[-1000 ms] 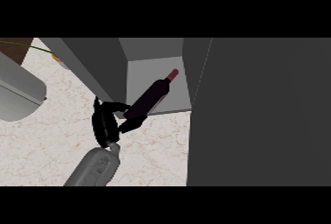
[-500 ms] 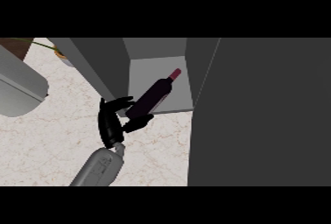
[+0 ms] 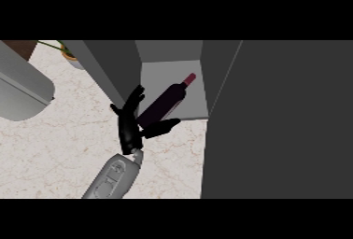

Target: Pick up the wine, place it into the cabinet and close the cabinet

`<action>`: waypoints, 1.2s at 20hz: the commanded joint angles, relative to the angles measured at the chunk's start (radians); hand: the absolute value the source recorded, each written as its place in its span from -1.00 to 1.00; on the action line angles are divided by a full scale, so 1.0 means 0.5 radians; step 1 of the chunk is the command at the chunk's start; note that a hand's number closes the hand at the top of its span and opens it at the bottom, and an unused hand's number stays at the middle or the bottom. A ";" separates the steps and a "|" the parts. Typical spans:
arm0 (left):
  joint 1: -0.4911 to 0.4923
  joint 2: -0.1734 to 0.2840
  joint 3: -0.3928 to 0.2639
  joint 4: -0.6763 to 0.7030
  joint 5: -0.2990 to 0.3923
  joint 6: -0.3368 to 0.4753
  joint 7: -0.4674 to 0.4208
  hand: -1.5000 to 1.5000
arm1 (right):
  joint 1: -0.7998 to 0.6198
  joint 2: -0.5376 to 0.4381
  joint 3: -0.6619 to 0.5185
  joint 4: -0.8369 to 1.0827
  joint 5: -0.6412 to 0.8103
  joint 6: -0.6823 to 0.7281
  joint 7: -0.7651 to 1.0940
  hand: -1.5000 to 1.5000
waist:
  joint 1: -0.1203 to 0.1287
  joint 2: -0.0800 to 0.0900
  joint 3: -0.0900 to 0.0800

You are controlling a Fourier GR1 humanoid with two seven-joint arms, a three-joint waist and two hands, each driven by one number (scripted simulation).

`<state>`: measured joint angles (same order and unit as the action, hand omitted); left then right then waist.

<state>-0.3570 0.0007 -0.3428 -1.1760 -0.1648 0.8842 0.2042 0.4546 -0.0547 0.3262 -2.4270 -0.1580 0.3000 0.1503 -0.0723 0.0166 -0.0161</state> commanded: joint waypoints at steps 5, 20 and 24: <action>-0.228 -0.001 -0.086 -0.334 0.222 -0.321 -0.438 -1.00 | 0.041 0.023 0.054 -0.158 0.025 -0.082 0.079 -1.00 | 0.068 -0.040 0.023; 0.469 0.256 -0.202 -1.002 0.552 -0.809 -0.739 -1.00 | 0.227 -0.132 -0.073 -0.330 0.051 -0.098 0.074 -1.00 | 0.129 -0.043 0.033; 0.569 0.358 -0.071 -1.180 0.582 -0.856 -0.670 -1.00 | 0.104 -0.131 -0.075 -0.385 0.035 -0.141 0.218 -1.00 | 0.141 -0.039 0.032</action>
<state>-0.1315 0.1327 -0.4135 -1.6870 0.1103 0.4933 -0.1321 0.4833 -0.0953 0.2998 -2.4822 -0.1031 0.2266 0.1991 -0.0037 -0.0027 -0.0007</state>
